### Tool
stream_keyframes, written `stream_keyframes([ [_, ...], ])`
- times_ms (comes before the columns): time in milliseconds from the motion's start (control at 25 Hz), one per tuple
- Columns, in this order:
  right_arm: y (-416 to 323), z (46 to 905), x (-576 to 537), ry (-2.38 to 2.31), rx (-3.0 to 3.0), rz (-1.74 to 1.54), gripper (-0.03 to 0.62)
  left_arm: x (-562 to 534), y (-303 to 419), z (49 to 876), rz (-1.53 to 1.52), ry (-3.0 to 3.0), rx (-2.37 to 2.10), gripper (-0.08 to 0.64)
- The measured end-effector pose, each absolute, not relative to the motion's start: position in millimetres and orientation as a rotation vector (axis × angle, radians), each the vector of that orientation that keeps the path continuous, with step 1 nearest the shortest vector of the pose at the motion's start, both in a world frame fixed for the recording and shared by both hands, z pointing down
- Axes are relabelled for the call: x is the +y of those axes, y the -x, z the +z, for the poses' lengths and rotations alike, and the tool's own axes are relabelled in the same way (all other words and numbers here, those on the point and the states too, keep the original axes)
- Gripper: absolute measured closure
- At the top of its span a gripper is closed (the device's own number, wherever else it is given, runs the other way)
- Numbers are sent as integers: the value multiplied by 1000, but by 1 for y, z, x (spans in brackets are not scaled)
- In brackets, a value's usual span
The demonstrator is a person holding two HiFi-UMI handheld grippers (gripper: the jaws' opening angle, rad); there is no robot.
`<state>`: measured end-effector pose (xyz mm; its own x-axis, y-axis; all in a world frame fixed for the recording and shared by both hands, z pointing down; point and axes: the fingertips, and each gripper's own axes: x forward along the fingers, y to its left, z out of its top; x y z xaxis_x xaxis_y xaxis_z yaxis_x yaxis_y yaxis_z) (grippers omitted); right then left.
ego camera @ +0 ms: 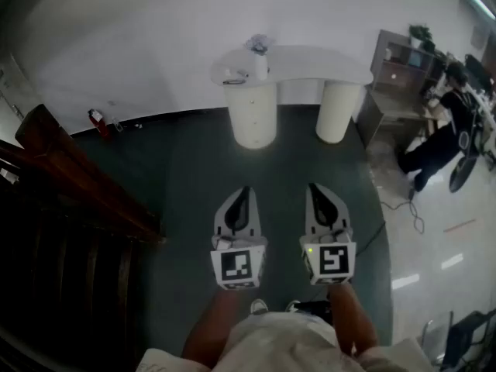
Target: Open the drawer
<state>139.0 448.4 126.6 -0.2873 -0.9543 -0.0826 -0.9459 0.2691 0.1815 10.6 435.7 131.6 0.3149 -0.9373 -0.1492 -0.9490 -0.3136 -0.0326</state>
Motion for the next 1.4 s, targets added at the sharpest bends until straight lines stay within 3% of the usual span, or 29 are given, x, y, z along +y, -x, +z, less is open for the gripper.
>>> stream_keyframes([
  [880, -110, 131, 441, -1957, -2442, -308, 589, 420, 27, 143, 178, 2499, 1705, 558],
  [1400, -141, 137, 340, -1939, -2495, -308, 588, 328, -2, 137, 191, 2436, 1763, 558],
])
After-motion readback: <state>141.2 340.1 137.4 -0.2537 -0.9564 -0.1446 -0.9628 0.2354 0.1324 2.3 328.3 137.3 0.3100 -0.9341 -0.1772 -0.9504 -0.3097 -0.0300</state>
